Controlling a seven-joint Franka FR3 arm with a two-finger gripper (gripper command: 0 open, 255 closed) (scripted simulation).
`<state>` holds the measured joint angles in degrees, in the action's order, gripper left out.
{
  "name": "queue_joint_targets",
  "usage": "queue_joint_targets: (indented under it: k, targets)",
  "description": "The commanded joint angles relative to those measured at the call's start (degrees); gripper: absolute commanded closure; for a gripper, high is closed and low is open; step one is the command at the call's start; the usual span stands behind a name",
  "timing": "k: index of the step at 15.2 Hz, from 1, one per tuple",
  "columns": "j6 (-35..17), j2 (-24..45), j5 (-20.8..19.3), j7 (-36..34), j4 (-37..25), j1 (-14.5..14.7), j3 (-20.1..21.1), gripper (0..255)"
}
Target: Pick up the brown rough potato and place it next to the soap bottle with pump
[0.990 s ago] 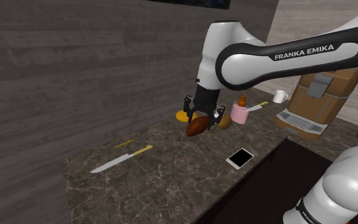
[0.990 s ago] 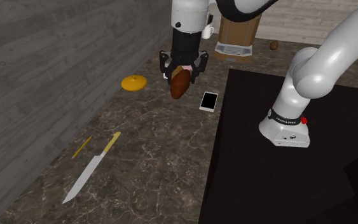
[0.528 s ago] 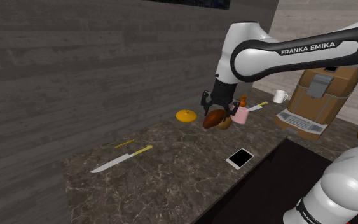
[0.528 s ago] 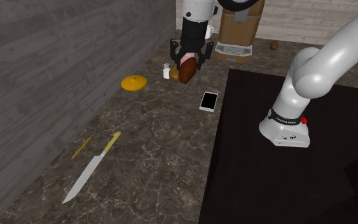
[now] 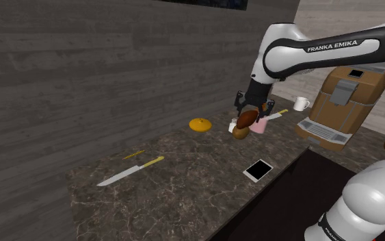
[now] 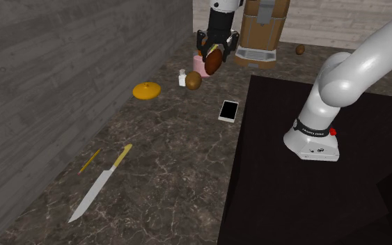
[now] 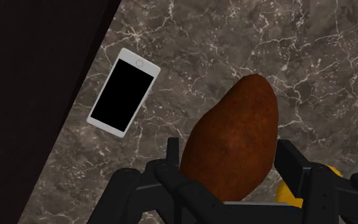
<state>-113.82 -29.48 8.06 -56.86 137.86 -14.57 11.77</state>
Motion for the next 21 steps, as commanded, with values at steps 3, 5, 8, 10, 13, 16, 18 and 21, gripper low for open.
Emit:
queue_joint_targets:
  k: [3,5,8,10,13,16,18,21]
  targets:
    - [-0.12,0.15,-1.79,5.74,0.43,-2.28,-4.45,255]
    - [-0.16,0.86,-2.73,8.53,-0.03,-3.48,-6.63,255]
    - [-0.24,2.40,-4.04,12.67,-1.23,-5.24,-9.84,255]
    - [-0.30,3.74,-4.83,15.40,-2.37,-6.35,-11.94,255]
    - [-0.36,6.18,-5.78,19.47,-4.55,-7.92,-14.98,255]
    - [-0.34,9.10,-6.40,23.53,-7.31,-9.36,-17.92,255]
    - [-0.26,11.30,-6.60,26.23,-9.47,-10.25,-19.82,255]
    - [0.02,14.95,-6.53,30.31,-13.19,-11.52,-22.55,255]
